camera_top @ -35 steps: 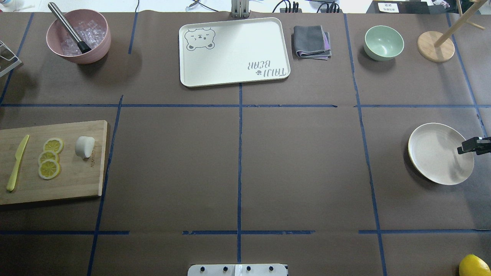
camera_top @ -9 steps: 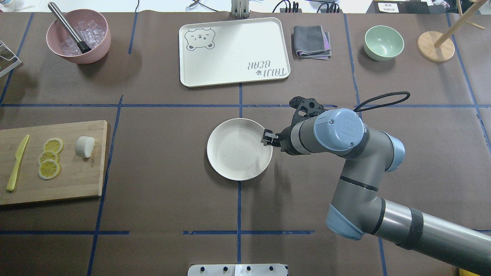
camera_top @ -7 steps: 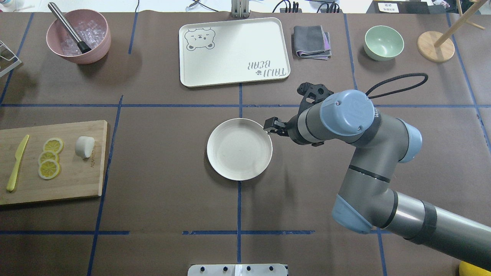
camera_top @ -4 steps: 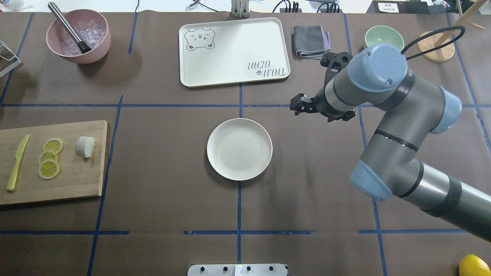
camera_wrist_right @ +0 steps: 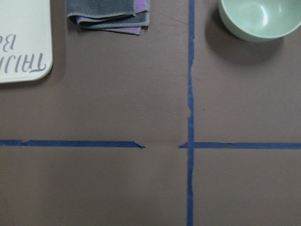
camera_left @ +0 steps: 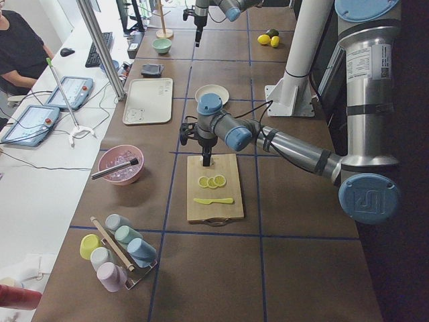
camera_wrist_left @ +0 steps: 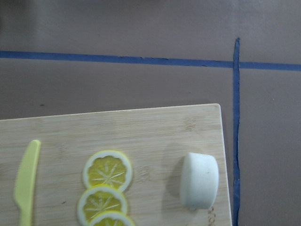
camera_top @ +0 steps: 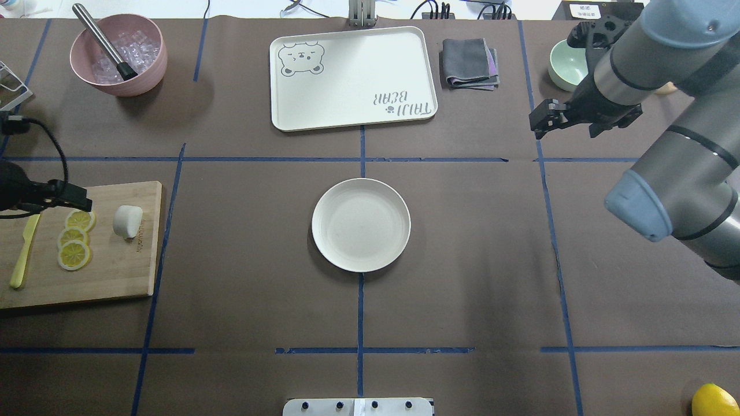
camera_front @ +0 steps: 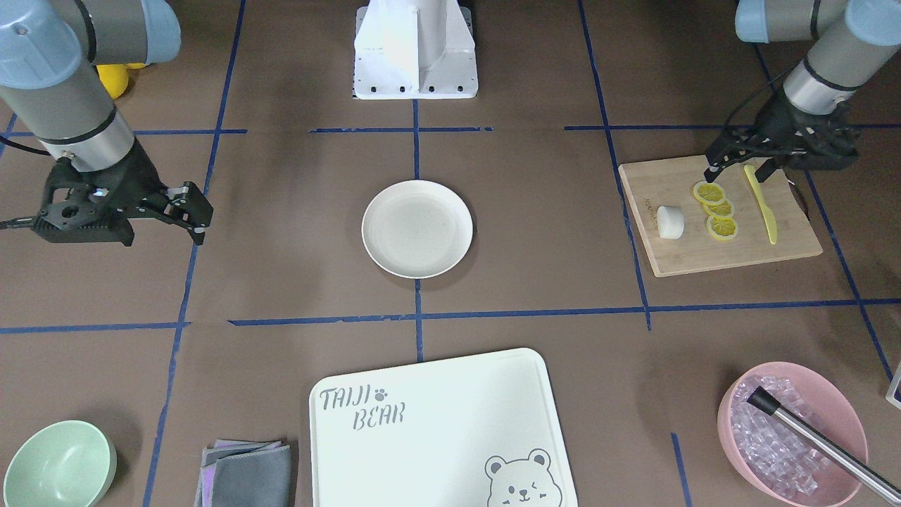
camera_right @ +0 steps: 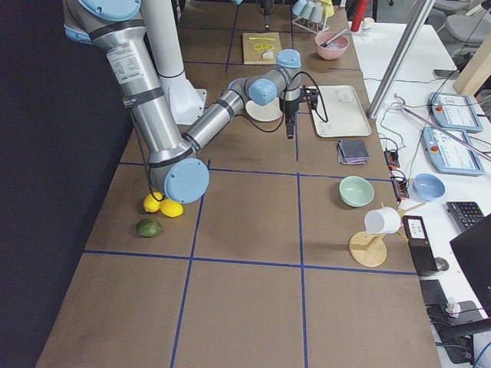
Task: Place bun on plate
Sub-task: 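Release the plate and lift the right gripper while the left arm reaches out, then lower the left gripper onto the white bun on the cutting board and grasp it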
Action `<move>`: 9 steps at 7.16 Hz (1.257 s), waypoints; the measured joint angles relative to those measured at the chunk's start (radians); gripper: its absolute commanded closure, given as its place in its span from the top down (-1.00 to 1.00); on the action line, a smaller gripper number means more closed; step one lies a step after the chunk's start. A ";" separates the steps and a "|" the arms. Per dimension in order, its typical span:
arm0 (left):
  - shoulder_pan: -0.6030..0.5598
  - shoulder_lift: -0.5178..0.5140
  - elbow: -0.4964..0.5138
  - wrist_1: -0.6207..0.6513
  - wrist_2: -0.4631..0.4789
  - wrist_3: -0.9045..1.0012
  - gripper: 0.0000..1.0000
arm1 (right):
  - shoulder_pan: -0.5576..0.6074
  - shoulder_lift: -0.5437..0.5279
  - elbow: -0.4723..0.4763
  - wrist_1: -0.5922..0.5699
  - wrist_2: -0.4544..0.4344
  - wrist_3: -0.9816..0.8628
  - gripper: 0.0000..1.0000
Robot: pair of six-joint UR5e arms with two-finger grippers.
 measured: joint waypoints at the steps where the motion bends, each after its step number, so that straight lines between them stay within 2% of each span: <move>1: 0.051 -0.049 0.056 -0.029 0.046 -0.043 0.99 | 0.032 -0.028 0.015 -0.020 0.015 -0.070 1.00; 4: 0.137 -0.135 0.181 -0.056 0.131 -0.078 0.96 | 0.095 -0.073 0.025 -0.024 0.080 -0.139 1.00; 9: 0.149 -0.109 0.173 -0.058 0.133 -0.085 0.93 | 0.110 -0.074 0.035 -0.024 0.090 -0.143 1.00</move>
